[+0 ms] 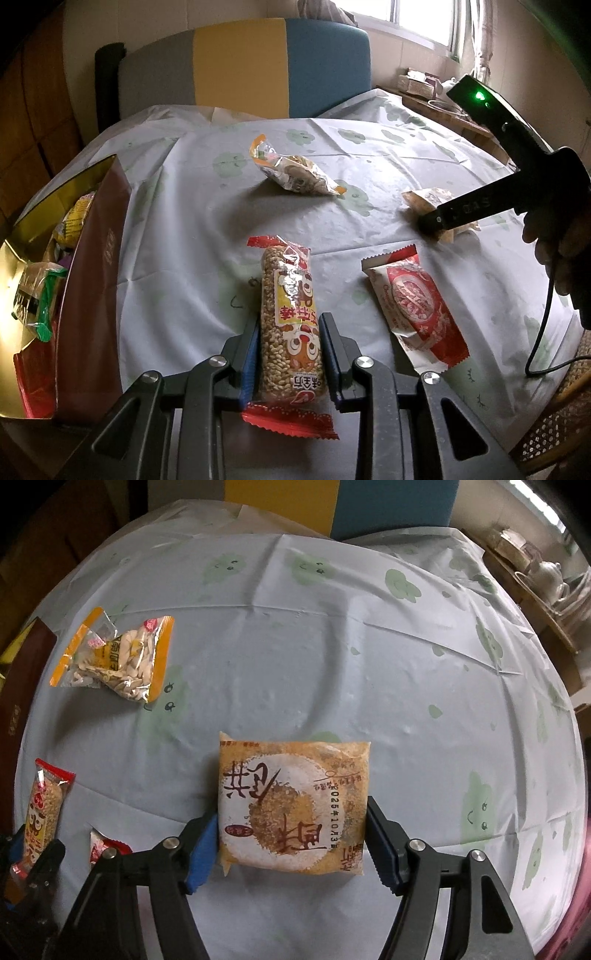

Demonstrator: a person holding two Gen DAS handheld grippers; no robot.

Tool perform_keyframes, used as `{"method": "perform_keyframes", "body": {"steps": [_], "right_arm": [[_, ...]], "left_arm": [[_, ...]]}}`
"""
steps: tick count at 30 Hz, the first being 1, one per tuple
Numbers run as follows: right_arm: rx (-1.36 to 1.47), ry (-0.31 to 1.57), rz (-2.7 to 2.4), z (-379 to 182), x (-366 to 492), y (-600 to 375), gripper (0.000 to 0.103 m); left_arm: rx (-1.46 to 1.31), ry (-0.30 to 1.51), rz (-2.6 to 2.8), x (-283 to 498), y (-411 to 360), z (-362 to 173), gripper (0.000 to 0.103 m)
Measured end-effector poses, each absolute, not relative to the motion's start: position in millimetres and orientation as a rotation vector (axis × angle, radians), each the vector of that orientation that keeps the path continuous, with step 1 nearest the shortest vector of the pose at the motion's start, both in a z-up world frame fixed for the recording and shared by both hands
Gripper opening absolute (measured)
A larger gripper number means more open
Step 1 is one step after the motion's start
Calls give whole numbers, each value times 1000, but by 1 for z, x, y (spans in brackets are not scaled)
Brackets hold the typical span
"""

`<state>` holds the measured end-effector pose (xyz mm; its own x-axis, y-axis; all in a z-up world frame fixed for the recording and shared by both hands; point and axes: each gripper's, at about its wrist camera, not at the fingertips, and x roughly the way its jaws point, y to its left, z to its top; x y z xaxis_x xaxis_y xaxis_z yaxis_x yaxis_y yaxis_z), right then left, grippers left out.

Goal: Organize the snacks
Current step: 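Carry the peanut bar toward the gold tray with the left gripper while the right holds the cake packet, then lower the peanut bar into the gold tray and open the left gripper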

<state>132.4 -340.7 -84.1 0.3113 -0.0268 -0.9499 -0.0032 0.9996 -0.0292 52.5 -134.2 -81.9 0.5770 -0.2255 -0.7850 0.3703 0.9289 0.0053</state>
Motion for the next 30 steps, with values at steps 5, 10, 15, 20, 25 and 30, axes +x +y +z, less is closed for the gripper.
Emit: {"method": "perform_keyframes", "body": {"steps": [5,10,15,20,25,30], "right_arm": [[-44,1246,-15,-86,128,-334,71],[-48,1247,-12,-85,126,-334,71],[-59,1244,-10,-85,127,-334,71],[-68,1237,-11,-85,126,-333,71],[-91,1226,-8,-86,125,-330,71],[-100,1221,-8,-86,123,-328,71]], "left_arm": [[165,900,-367,50,-133,-79,31],[163,892,-371,47,-133,-72,31],[161,864,-372,43,-130,-60,31],[146,856,-374,42,-127,-50,31],[85,836,-370,46,-109,-29,31],[-38,798,-294,59,-58,3,31]]}}
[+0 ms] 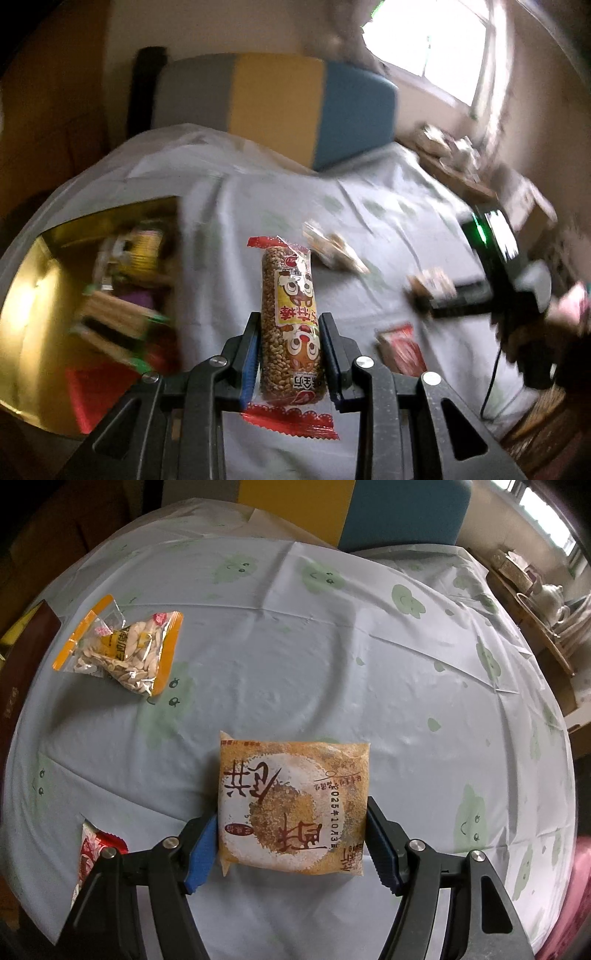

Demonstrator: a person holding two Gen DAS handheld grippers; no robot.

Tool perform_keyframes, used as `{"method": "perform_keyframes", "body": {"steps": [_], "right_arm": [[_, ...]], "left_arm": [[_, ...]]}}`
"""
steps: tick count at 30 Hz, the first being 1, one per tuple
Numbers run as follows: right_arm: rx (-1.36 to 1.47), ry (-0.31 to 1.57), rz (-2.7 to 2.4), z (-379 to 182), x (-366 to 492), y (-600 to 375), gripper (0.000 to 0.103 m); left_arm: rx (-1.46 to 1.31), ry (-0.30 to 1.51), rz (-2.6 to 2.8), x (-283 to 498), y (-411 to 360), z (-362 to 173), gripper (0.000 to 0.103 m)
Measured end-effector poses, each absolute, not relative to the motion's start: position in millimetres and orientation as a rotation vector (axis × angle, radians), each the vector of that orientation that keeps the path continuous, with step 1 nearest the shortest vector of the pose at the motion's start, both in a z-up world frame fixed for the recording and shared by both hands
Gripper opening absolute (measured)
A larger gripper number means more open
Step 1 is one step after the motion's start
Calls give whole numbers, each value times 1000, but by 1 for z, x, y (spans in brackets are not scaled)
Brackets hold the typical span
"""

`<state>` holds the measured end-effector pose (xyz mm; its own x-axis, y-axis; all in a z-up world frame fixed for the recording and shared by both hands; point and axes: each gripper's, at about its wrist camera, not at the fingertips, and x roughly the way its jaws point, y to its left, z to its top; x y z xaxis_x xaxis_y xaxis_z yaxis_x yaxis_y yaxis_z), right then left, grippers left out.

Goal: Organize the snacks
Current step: 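Lower the peanut bar into the gold tray and open the left gripper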

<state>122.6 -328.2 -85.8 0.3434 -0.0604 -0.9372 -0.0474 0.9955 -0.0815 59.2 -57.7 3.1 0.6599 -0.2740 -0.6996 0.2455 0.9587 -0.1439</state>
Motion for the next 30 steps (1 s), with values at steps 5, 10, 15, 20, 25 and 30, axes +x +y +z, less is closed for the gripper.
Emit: {"method": "perform_keyframes", "body": {"steps": [5,10,15,20,25,30], "right_arm": [[-108,1217,-14,-85,122,-327,71],[-119,1213,-18,-84,120,-326,71],[-122,1213,-21,-84,120,-325,71],[-132,1212,-21,-84,120,-324,71],[-130,1215,-21,-84,120,-324,71],[-128,1215,-20,-84,121,-325,71]], "left_arm": [[-172,798,-119,82,25,17,31],[-246,860,22,116,96,11,31],[-326,984,93,164,139,-12,31],[-255,1028,129,204,141,-28,31],[-178,1087,105,224,133,-45,39],[-206,1040,147,210,136,-41,40]]}}
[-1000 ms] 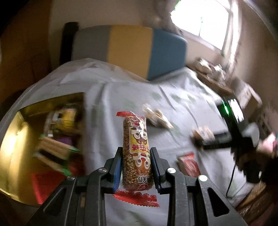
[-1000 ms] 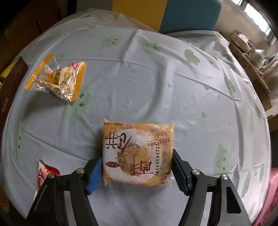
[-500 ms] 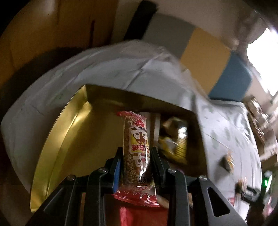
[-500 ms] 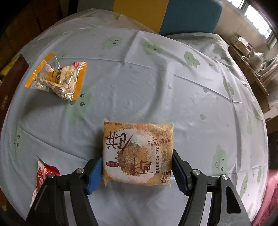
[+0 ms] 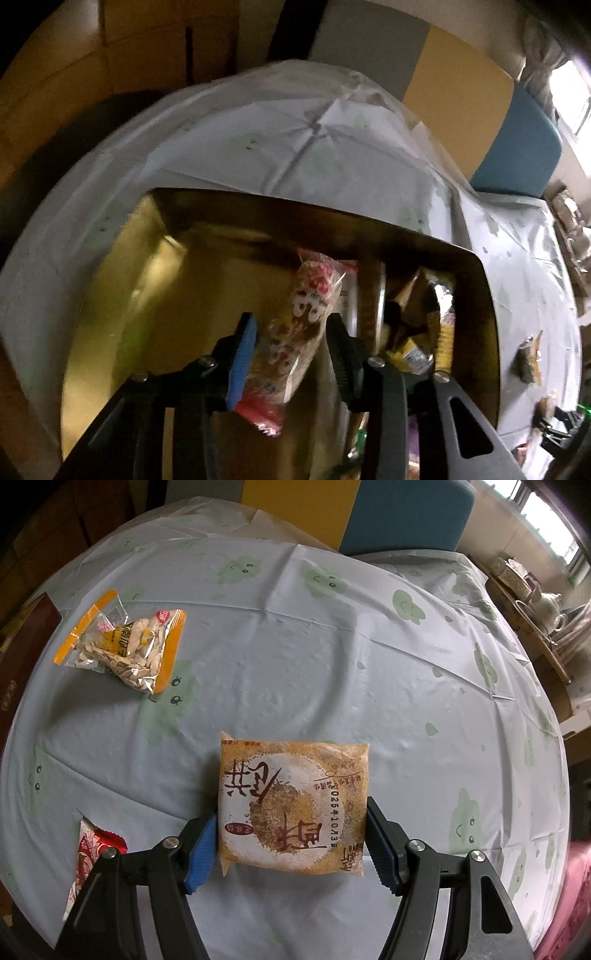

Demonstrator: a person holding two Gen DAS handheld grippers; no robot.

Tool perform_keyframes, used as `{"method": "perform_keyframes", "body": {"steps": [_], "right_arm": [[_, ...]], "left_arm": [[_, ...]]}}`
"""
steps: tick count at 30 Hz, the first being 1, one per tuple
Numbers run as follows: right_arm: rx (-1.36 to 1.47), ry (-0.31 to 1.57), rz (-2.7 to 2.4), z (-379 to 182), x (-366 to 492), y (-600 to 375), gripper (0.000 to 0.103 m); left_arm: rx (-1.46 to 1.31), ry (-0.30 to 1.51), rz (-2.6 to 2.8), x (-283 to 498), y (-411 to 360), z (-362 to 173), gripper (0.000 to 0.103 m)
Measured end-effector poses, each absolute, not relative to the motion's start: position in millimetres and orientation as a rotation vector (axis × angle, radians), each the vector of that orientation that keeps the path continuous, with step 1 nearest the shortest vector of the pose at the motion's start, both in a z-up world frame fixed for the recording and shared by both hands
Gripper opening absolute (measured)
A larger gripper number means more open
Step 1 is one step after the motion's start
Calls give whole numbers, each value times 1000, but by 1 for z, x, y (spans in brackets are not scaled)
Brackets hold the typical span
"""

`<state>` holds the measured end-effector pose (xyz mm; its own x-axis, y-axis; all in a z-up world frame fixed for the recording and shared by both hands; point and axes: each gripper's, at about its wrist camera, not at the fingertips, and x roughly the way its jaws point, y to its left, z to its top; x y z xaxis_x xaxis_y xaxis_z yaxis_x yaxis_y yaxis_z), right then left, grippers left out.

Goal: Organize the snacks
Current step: 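Lower the peanut bar into the gold tray and open the left gripper, then withdraw the left gripper from the tray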

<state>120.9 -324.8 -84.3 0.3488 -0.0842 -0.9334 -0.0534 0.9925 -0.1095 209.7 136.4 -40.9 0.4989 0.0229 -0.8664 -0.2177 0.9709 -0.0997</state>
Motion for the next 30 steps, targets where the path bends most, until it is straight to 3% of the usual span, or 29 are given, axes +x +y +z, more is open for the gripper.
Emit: {"method": "perform_keyframes", "body": {"steps": [15,30], "right_arm": [[-169,1196,-28,-84,117,-320,71],[-194,1178,-28,-81,110,-314,70]], "left_arm": [[-99,873,108,113,82,-3,40],[-83,885,65,64,57,-12,40]]}}
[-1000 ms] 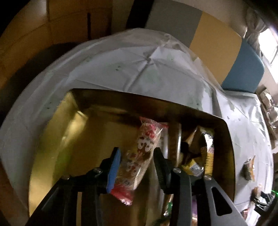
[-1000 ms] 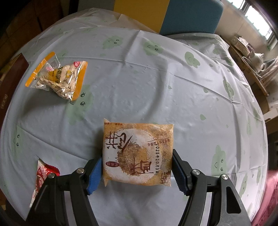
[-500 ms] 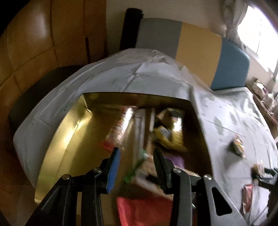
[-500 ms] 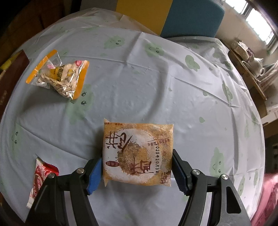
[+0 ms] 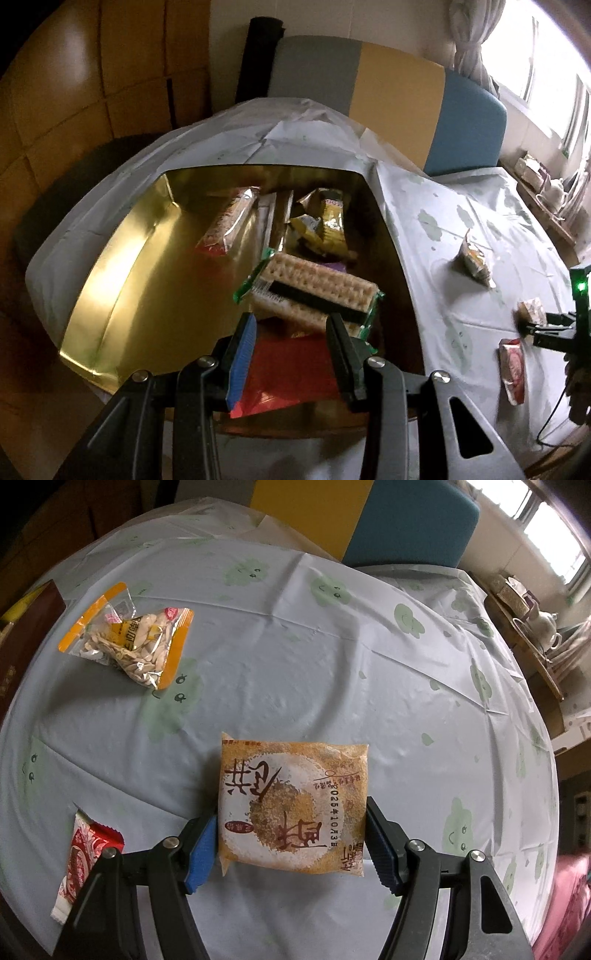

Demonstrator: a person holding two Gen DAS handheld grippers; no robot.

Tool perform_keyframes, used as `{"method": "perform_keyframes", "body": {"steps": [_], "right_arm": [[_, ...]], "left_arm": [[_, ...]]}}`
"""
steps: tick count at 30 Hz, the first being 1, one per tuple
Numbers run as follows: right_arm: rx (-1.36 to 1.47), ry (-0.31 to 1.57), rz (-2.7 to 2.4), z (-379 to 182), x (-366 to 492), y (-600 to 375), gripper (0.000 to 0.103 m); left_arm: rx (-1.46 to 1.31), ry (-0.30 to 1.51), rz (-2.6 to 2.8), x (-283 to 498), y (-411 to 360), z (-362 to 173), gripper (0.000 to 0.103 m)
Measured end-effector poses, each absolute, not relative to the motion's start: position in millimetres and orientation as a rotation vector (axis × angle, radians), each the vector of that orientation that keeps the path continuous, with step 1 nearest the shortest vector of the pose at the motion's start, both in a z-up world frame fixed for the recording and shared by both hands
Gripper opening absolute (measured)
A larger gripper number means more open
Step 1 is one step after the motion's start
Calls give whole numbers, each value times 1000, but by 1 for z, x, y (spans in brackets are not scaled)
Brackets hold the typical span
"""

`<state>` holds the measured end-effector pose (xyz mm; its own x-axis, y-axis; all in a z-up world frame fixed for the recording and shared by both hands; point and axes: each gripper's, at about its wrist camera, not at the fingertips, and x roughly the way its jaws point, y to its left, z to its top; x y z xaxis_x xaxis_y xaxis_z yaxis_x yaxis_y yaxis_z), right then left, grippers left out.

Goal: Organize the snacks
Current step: 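Withdraw the left gripper from the tray, then carry the square cake packet into the gold tray and open the right gripper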

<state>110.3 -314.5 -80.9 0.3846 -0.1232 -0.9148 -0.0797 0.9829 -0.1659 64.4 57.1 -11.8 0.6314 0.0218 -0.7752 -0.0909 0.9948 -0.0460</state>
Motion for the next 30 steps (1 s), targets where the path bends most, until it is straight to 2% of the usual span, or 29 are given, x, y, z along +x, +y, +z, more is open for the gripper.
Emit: {"method": "perform_keyframes", "body": {"steps": [20,30], "right_arm": [[-121,1226,-26,-76,113,-325,69],[-53,1167,20,-40,109,-308,69]], "left_arm": [[-81,846,86,51,78,-15,40],[-102,840,89,51,87,-17,40]]}}
